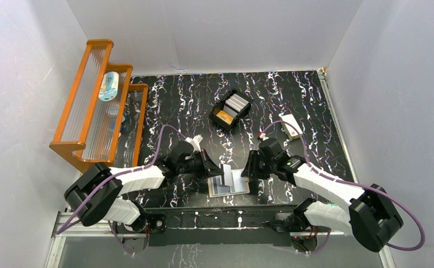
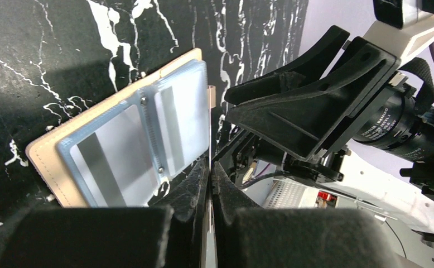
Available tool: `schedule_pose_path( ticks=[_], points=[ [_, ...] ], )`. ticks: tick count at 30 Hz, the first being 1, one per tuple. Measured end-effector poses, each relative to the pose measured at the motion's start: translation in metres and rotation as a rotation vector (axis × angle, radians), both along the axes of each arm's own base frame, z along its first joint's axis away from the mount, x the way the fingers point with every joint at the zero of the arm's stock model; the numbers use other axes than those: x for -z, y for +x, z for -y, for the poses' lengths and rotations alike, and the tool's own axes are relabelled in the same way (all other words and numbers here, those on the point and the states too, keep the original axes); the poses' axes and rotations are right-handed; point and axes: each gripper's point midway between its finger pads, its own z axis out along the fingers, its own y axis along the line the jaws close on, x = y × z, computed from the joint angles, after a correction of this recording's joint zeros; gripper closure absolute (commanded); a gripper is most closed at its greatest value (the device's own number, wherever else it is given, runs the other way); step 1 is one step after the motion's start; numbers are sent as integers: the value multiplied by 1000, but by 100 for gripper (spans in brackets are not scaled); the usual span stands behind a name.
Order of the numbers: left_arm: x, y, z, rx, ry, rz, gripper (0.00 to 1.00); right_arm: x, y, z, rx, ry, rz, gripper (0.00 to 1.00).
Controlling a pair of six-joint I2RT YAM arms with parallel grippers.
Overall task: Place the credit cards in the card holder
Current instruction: Insert the credit card into the card holder.
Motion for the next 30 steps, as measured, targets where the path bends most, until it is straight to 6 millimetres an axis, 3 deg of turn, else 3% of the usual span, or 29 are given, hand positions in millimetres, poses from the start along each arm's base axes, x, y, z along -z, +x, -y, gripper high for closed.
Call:
schedule_pose_path(
  ticks=[4, 8, 17, 30],
  points=[
    [15, -2, 4, 17, 17, -23, 100, 23, -10, 8, -2, -46, -54, 59],
    [23, -6, 2, 23, 30, -30, 100, 33, -13, 9, -5, -50, -72, 61],
    [40, -13, -10, 18, 77, -40, 100, 34, -10, -1, -8, 0, -67, 68],
    [47, -17, -21, -1, 106, -33, 100, 36, -14, -4, 13, 44, -88, 72]
  ],
)
